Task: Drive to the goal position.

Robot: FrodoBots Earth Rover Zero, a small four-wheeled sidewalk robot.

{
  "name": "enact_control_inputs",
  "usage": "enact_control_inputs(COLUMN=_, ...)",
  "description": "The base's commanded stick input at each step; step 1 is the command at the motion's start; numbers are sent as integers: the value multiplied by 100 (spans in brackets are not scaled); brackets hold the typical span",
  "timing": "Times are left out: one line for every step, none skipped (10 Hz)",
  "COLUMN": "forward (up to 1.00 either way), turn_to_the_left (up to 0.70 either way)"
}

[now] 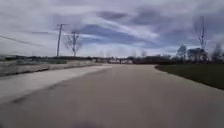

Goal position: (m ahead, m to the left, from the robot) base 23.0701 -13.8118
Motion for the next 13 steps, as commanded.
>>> enact_control_inputs(forward=100, turn_to_the_left=-30)
enact_control_inputs(forward=100, turn_to_the_left=0)
enact_control_inputs(forward=100, turn_to_the_left=0)
enact_control_inputs(forward=100, turn_to_the_left=0)
enact_control_inputs(forward=100, turn_to_the_left=0)
enact_control_inputs(forward=100, turn_to_the_left=0)
enact_control_inputs(forward=100, turn_to_the_left=0)
enact_control_inputs(forward=100, turn_to_the_left=0)
enact_control_inputs(forward=100, turn_to_the_left=0)
enact_control_inputs(forward=100, turn_to_the_left=0)
enact_control_inputs(forward=100, turn_to_the_left=0)
enact_control_inputs(forward=100, turn_to_the_left=0)
enact_control_inputs(forward=100, turn_to_the_left=0)
